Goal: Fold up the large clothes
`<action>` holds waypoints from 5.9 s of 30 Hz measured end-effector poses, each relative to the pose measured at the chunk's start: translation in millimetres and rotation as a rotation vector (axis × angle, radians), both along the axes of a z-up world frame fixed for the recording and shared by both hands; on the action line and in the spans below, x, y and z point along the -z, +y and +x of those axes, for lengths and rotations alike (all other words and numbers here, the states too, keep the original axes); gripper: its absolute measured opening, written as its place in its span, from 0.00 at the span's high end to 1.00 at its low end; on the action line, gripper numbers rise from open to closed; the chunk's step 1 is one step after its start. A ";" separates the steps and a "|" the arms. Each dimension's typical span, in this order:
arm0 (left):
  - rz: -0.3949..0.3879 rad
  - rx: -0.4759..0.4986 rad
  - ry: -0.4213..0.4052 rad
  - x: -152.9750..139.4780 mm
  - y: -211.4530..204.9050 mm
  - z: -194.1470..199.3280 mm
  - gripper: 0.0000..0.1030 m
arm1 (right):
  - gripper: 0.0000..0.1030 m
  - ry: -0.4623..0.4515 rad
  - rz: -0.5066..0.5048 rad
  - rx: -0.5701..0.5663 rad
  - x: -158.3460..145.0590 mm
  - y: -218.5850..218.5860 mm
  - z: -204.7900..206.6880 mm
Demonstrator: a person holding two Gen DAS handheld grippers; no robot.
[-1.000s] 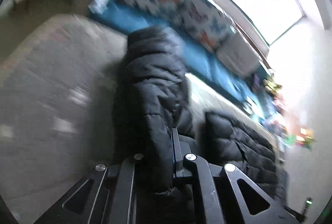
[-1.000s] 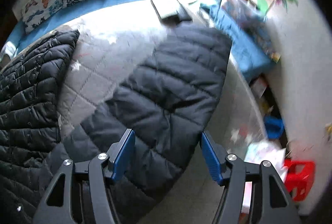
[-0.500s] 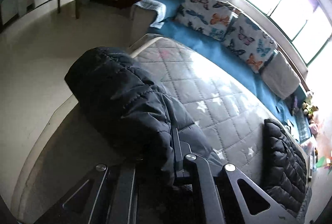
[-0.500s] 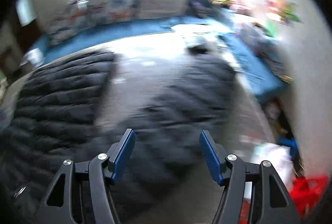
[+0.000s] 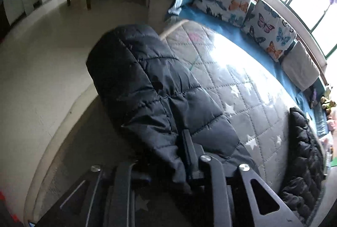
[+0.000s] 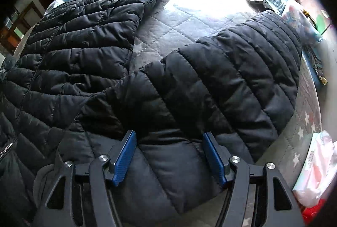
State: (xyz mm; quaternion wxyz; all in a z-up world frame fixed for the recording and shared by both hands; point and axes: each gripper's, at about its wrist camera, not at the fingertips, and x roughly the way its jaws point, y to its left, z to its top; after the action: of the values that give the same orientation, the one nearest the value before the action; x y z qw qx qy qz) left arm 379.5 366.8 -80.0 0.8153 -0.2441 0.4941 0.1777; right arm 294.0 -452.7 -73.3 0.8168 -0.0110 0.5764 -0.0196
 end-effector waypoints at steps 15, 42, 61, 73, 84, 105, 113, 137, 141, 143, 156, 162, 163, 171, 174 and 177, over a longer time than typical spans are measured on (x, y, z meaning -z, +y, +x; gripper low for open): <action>-0.073 0.183 -0.188 -125.1 -33.3 -24.6 0.27 | 0.31 -0.094 0.173 -0.038 -17.6 30.4 97.9; -0.246 0.567 -0.046 22.7 -308.9 126.6 0.69 | 0.83 -0.201 0.244 -0.061 -12.0 47.3 158.7; -0.080 0.719 -0.069 -30.0 -332.0 15.7 0.57 | 0.60 -0.100 0.079 -0.294 -45.9 115.9 61.9; -0.087 1.091 -0.116 -22.3 -428.2 -143.1 0.57 | 0.60 -0.006 0.178 -0.687 -9.3 227.2 -55.9; -0.217 1.161 -0.127 19.7 -454.4 -215.4 0.59 | 0.60 -0.042 0.073 -0.754 25.8 236.7 -101.7; -0.318 0.385 -0.290 -23.9 -214.2 -176.6 0.28 | 0.54 -0.074 0.228 -0.682 36.7 244.4 -70.2; -0.483 0.160 -0.356 -2.5 -118.6 -109.8 0.28 | 0.47 -0.076 0.208 -0.696 38.0 253.0 -70.6; -0.387 -0.098 -0.459 -21.1 57.5 24.1 0.27 | 0.26 -0.020 0.244 -0.714 40.6 260.9 -66.8; -0.475 -0.124 -0.403 12.1 79.3 18.8 0.27 | 0.21 -0.023 0.212 -0.737 41.9 266.8 -70.6; -0.503 -0.124 -0.401 29.3 77.3 16.9 0.27 | 0.20 -0.020 0.218 -0.733 42.0 265.6 -70.3; -0.713 -0.210 -0.434 78.2 78.7 77.6 0.27 | 0.20 -0.010 0.228 -0.725 41.5 266.5 -68.7; -0.695 -0.216 -0.421 88.2 72.3 86.9 0.29 | 0.20 -0.011 0.240 -0.723 41.5 263.8 -67.9; -0.682 -0.230 -0.414 91.5 73.6 89.0 0.36 | 0.20 -0.012 0.241 -0.723 41.2 263.2 -68.0; -0.543 -0.206 -0.451 60.8 90.5 110.1 0.85 | 0.20 -0.013 0.237 -0.720 40.3 263.5 -68.7; -0.313 -0.119 -0.406 41.6 75.9 128.5 0.85 | 0.20 -0.014 0.240 -0.717 40.3 263.4 -68.7; -0.333 -0.152 -0.324 64.2 79.8 139.9 0.85 | 0.20 -0.015 0.243 -0.714 40.3 262.7 -68.5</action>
State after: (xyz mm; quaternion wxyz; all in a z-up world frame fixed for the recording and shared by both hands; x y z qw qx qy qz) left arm 519.4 446.7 -144.3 0.8168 -0.4369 0.3594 0.1134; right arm 225.4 -190.0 -113.6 0.7718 -0.1141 0.5285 0.3348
